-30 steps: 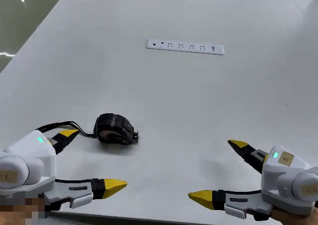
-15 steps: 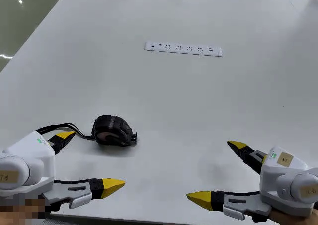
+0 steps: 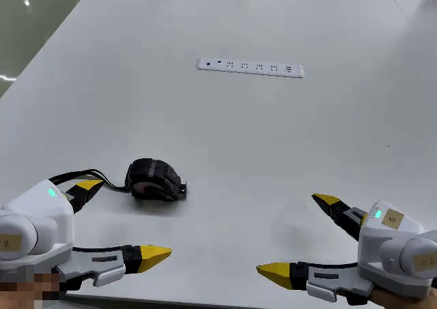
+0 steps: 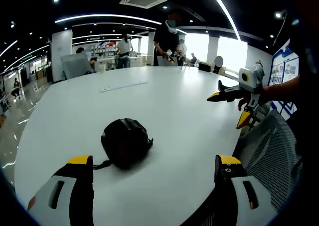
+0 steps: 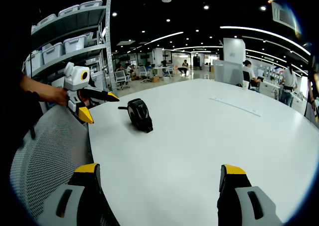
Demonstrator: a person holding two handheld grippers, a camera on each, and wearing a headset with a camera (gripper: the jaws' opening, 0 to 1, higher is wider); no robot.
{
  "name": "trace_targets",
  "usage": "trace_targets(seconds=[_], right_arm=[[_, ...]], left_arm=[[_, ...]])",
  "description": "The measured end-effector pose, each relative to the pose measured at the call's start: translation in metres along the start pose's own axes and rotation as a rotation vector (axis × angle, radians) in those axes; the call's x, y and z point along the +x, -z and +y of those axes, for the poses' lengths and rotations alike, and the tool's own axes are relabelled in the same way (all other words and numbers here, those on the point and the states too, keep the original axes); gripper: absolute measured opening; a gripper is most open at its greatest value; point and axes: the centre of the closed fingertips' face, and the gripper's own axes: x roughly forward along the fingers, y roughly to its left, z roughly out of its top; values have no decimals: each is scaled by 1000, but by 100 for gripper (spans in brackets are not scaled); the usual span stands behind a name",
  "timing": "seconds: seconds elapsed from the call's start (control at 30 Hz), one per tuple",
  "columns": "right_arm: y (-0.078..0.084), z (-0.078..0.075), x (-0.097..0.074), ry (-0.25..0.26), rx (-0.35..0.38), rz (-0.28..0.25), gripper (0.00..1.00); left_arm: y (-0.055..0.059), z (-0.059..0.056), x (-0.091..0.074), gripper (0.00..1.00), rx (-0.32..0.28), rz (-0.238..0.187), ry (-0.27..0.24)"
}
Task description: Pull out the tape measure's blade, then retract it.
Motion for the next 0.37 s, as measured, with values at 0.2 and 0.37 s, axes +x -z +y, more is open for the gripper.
trace_targets(seconds=[0.2,0.37], right_arm=[[0,-1,-1,3,3,-3,99],[0,-1,-1,4,5,-3,99]], left_arm=[[-1,-1,0,99,3,-3,1],[-1,0,0,99,-1,-4,-1]])
